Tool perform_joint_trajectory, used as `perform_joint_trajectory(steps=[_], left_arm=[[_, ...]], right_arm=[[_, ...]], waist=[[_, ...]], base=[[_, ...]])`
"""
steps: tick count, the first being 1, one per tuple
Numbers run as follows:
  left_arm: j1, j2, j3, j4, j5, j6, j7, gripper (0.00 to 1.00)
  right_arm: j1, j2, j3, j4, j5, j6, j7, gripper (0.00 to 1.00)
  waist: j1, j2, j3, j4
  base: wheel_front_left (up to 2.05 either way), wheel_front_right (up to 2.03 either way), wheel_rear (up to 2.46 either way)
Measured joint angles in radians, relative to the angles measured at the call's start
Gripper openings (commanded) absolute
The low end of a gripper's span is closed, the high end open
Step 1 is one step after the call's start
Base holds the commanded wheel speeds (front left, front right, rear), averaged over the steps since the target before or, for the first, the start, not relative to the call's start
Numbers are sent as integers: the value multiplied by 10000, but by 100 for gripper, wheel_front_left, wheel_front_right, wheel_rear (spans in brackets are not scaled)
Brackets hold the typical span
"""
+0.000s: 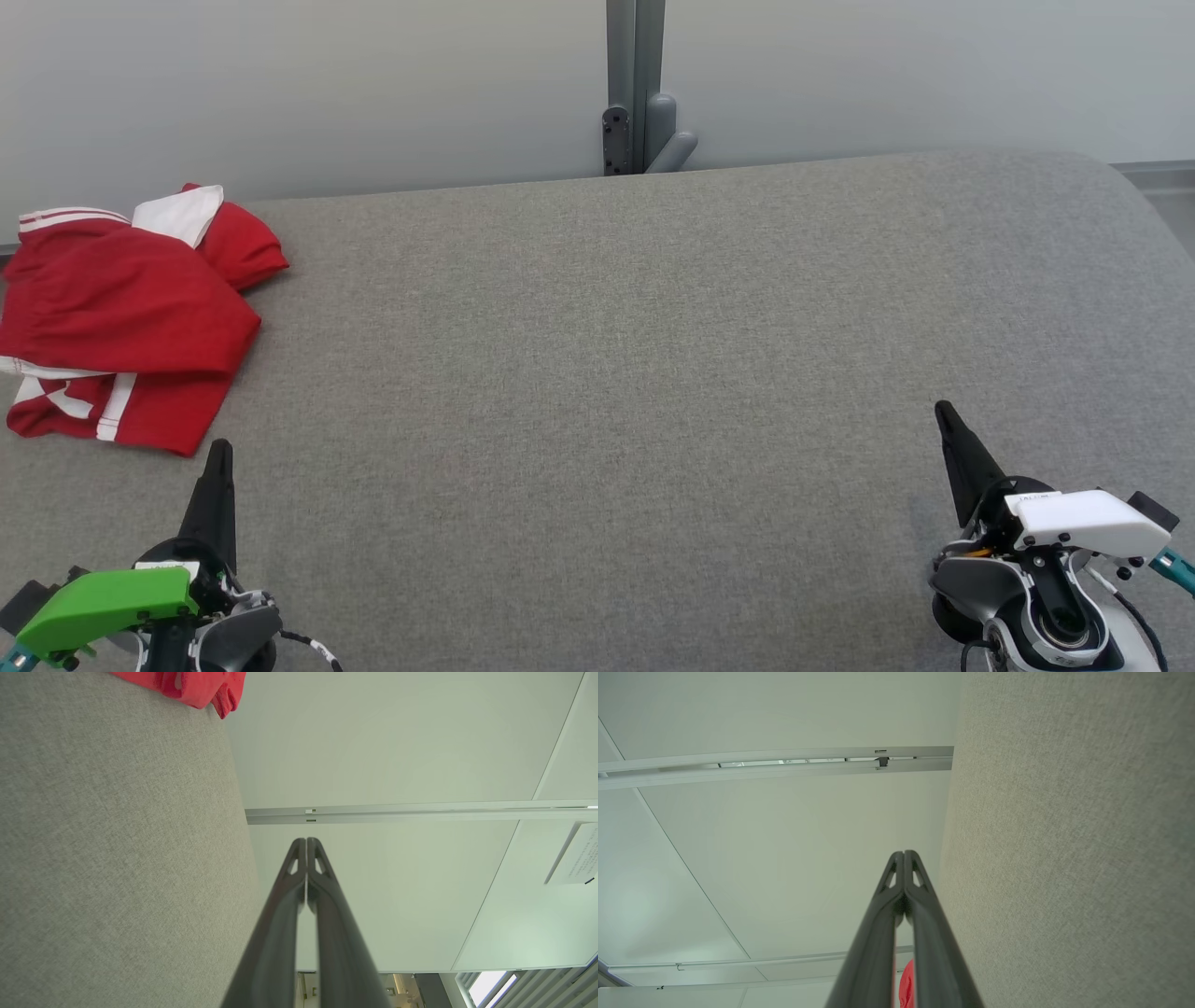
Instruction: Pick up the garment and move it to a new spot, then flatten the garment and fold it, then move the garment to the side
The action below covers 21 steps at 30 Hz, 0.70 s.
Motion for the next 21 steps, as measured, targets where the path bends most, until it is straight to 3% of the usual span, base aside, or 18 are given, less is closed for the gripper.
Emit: perform_joint_trajectory(steps=[12,13,21], left_arm=[[0,0,0,0,0,0,0,0],[10,-4,-4,27,0,4,0,100],[482,-138,-121,566,0,17,-75,100]], right_arm=[[0,0,0,0,0,0,0,0],[13,2,4,29,0,0,-2,100],[538,132,86,531,0,-4,-52,100]], waist=[[-1,0,0,0],[0,0,0,0],[0,1,1,-2]], base=[[0,0,0],[0,0,0],[0,0,0]])
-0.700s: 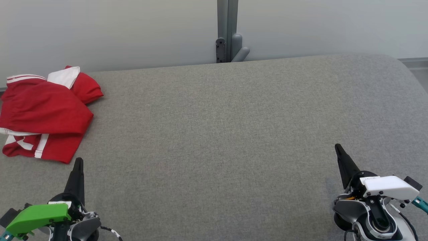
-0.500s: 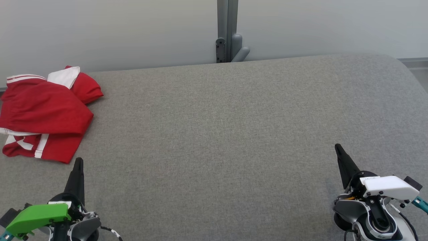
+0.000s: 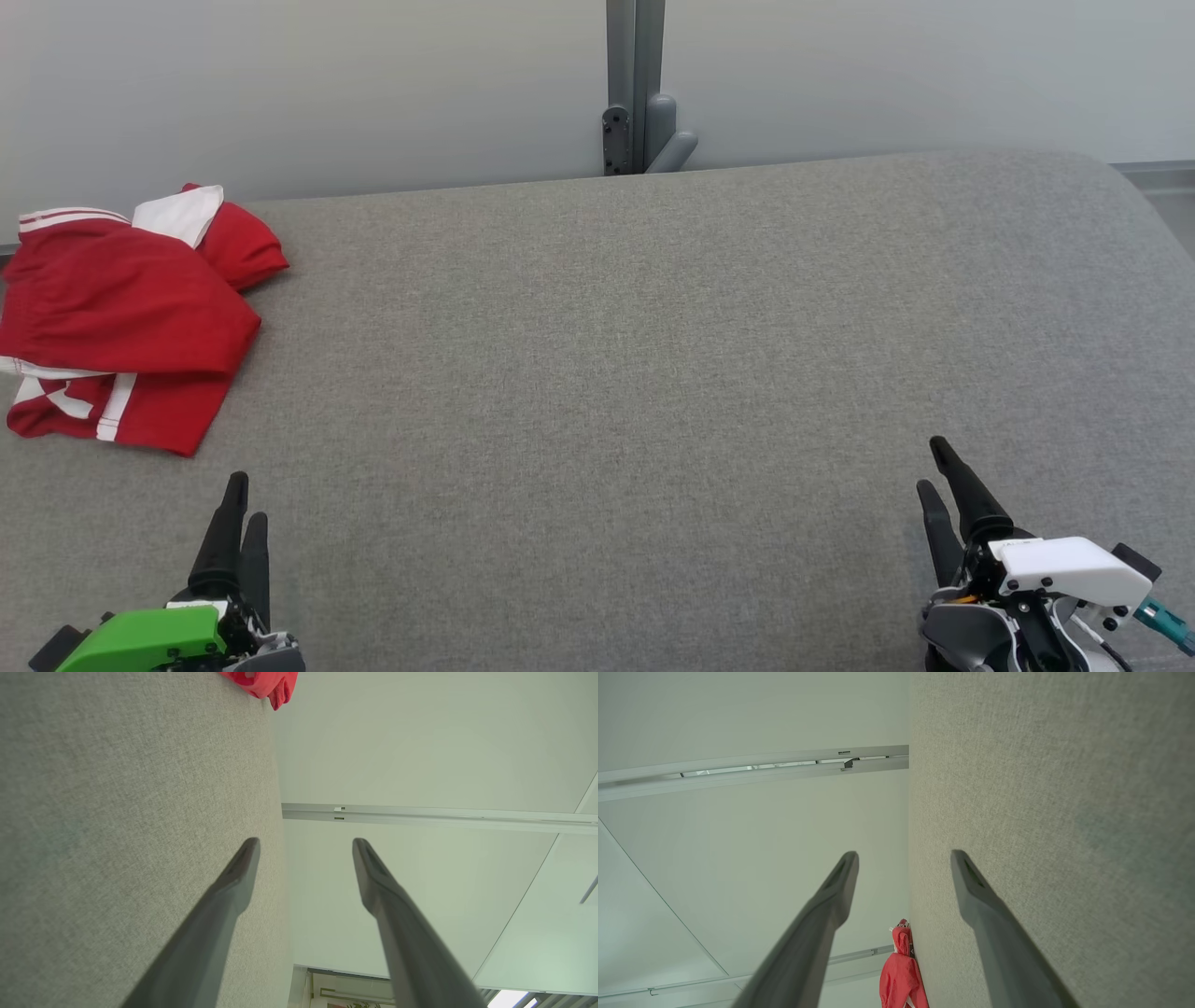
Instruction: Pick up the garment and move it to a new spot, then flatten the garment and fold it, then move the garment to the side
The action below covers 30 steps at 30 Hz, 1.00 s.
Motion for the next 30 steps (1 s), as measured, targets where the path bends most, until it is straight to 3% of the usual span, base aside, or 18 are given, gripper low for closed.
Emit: perform_joint_trajectory(steps=[16,30], left_arm=[[38,0,-566,-435,792,12,-846,100],[77,10,-1030,-1358,3452,493,-1494,100]], right_arm=[[16,-4,274,-403,-702,0,-688,100],[19,-23,341,-1239,-3185,0,-1225,100]], waist=[[0,1,28,-19],[0,1,76,-33]], base=[[0,0,0],[0,0,0]])
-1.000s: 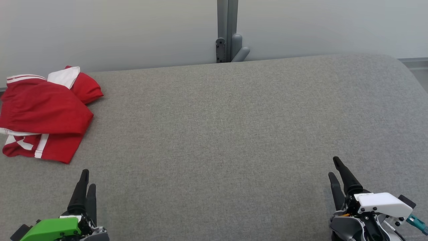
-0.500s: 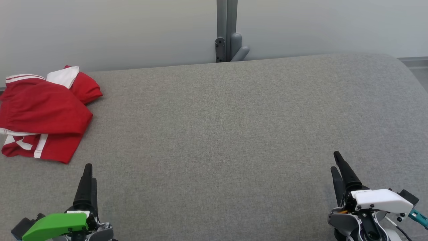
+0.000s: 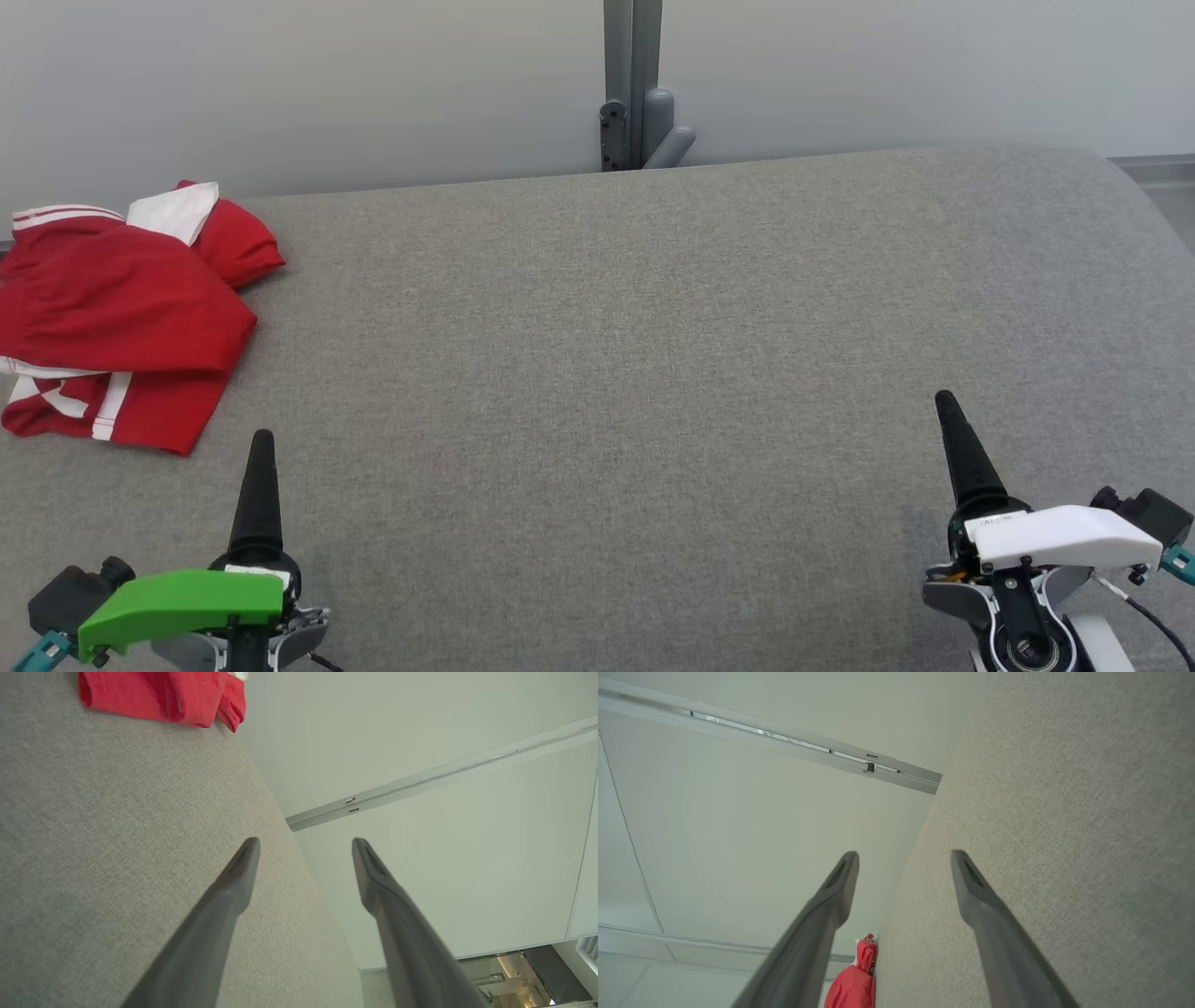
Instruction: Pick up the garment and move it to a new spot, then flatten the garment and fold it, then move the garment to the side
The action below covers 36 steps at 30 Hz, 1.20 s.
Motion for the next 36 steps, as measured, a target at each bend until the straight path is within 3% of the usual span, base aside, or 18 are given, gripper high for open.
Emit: perform_joint_trajectory(steps=[8,19,36], left_arm=[[23,8,-316,-336,1795,213,-318,100],[104,17,-656,-608,4044,495,-706,100],[300,38,-796,-809,6554,692,-1233,100]], right_arm=[[1,-10,222,-608,-2069,2,-242,100],[89,-19,437,-957,-4061,2,-568,100],[221,-38,610,-1104,-6681,2,-1003,100]], waist=[[0,0,23,3],[0,0,50,-9],[0,0,110,-35]], base=[[0,0,0],[0,0,0],[0,0,0]])
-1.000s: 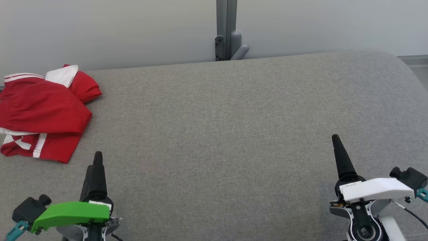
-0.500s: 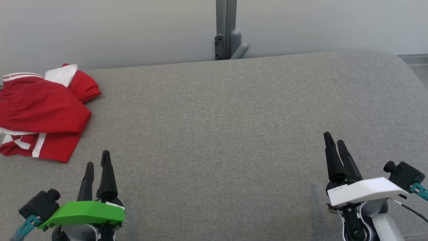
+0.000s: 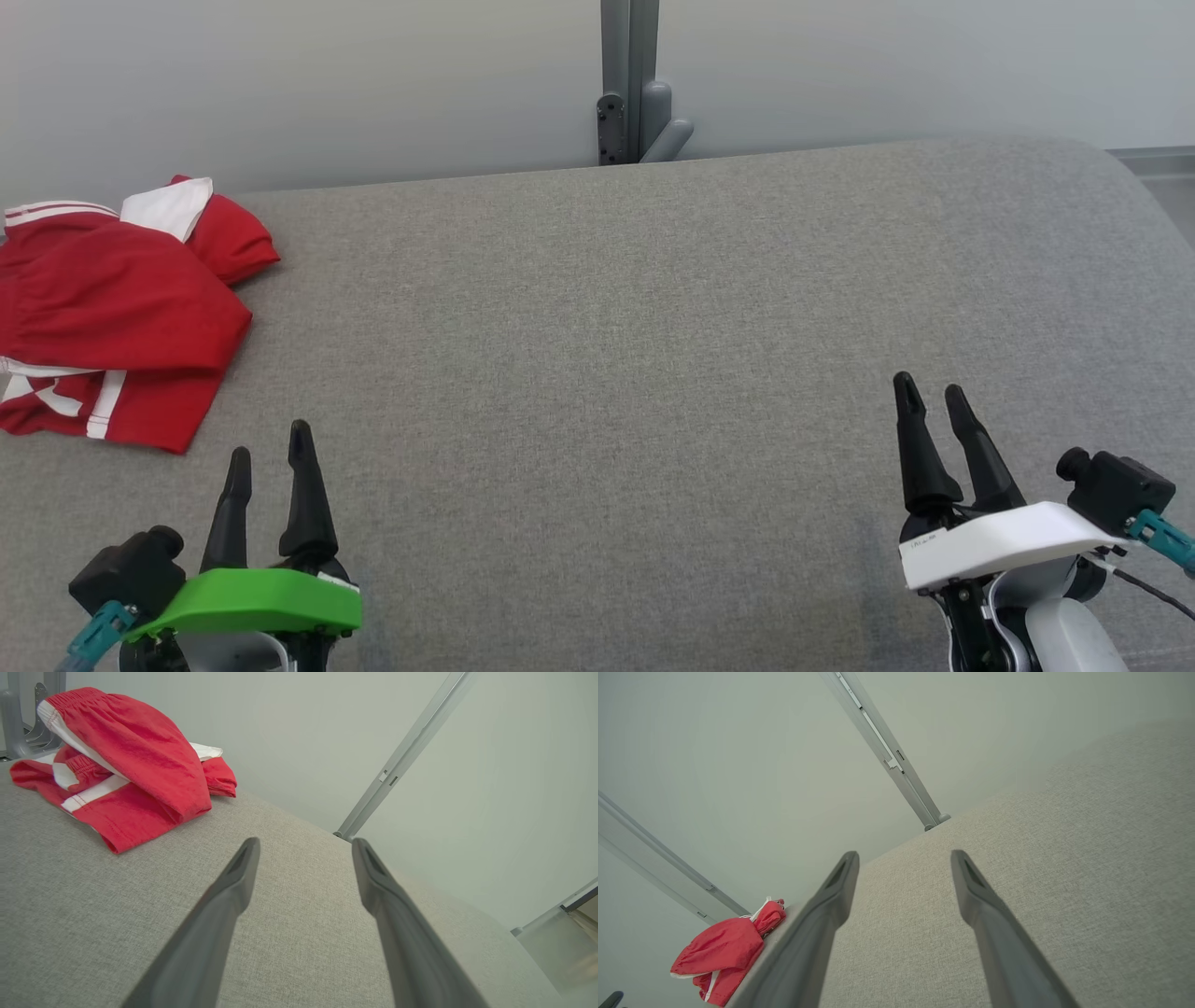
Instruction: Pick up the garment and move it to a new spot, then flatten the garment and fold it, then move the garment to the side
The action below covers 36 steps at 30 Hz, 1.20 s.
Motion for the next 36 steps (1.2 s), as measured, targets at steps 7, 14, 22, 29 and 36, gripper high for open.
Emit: perform_joint_trajectory(steps=[7,14,22,29,36], left_arm=[[108,10,-21,71,755,0,-209,100],[134,13,-109,288,1302,-2,-368,100],[156,19,-234,405,1967,2,-579,100],[215,23,-274,479,2460,88,-763,100],[270,31,-244,616,2872,86,-901,100]], right_arm=[[5,-6,48,2,-759,0,-178,100],[7,-10,125,-25,-1327,0,-288,100],[26,-13,217,-21,-2057,0,-451,100],[35,-19,255,35,-2650,0,-596,100],[44,-23,245,52,-3175,2,-721,100]], waist=[[0,0,9,6],[0,0,2,1],[0,0,-7,-20],[0,0,-22,-28],[0,0,-30,-26]], base=[[0,0,0],[0,0,0],[0,0,0],[0,0,0],[0,0,0]])
